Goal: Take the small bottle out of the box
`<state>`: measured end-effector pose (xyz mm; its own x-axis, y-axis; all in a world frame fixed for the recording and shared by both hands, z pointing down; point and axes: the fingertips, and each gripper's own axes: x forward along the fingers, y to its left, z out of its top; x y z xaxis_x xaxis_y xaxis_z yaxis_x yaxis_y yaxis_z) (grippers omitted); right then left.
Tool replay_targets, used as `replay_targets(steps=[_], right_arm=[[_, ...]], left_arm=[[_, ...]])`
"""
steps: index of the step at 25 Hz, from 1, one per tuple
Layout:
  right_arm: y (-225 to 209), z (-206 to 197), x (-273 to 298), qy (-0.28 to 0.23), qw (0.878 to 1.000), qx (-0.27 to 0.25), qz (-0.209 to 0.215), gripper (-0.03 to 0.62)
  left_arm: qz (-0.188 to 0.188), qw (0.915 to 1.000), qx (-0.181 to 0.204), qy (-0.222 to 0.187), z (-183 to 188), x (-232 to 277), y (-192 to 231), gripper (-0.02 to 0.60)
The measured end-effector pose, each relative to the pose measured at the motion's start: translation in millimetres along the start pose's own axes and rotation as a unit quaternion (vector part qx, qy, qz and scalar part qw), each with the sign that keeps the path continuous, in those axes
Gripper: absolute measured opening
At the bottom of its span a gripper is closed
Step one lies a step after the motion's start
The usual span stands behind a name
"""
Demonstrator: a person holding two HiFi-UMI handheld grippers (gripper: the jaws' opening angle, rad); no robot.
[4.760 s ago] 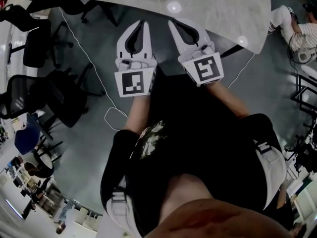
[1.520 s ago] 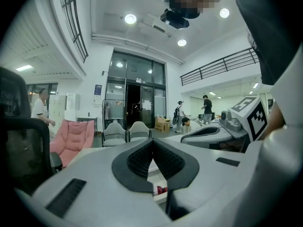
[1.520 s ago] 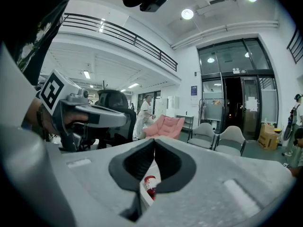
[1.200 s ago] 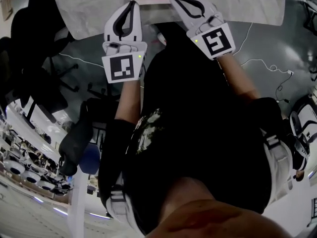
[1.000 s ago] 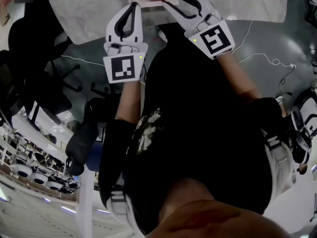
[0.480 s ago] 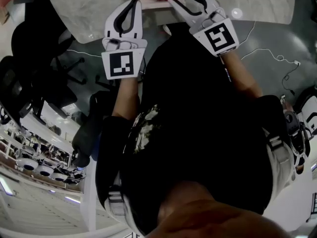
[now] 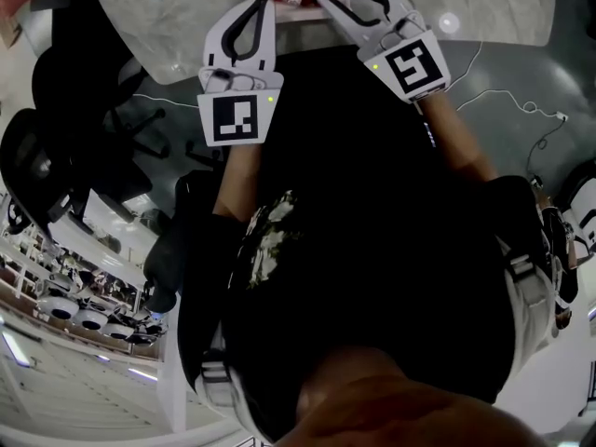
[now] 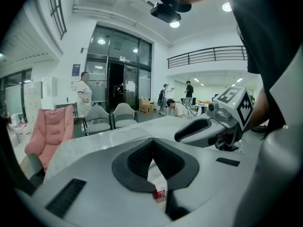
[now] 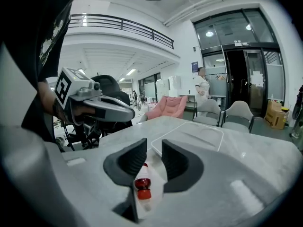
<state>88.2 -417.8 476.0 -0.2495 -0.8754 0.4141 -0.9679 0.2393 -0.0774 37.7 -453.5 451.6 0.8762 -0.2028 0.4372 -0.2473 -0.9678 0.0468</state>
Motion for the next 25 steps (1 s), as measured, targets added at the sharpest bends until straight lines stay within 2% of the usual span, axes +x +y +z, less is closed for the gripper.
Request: replay_targets(steps=[3, 5, 9, 14, 19, 24, 25], right_arm=[[2.4, 1.1, -2.6, 0.006, 1.0, -0.02, -0.005, 0.098], [3.0, 1.4, -4.4, 0.012, 0.999, -0.038, -0.009, 0.098], [6.7, -4.6, -2.6, 0.028, 0.999, -0.028, -0.012, 0.098], [8.7, -26.0, 5.2, 0.06, 0.998, -0.02, -0.015, 0.098], [8.6, -47.9, 12.0, 0.086, 0.996, -0.023, 0.008, 0.1], [-7.5, -63.2, 18.2, 0.099, 0.995, 0.017, 0.008, 0.104], [-10.2, -66.4, 20.6, 0.101, 0.995, 0.022, 0.009, 0.128]], left_arm=[[-0.016, 0.9996, 0.018, 0.015, -3.3, -0.8, -0.2, 0.012], [-0.028, 0.9984, 0.046, 0.017, -1.8, 2.3, -0.8, 0.012], [-0.054, 0.9957, 0.073, 0.016, -6.6, 9.2, -3.3, 0.012], [-0.073, 0.9944, 0.072, 0.025, -23.6, 17.6, 1.1, 0.012], [-0.086, 0.9925, 0.068, 0.054, -40.4, 27.4, -0.9, 0.012], [-0.095, 0.9908, 0.061, 0.074, -54.3, 41.6, -2.9, 0.012], [-0.097, 0.9905, 0.06, 0.077, -57.4, 44.7, -2.2, 0.012]])
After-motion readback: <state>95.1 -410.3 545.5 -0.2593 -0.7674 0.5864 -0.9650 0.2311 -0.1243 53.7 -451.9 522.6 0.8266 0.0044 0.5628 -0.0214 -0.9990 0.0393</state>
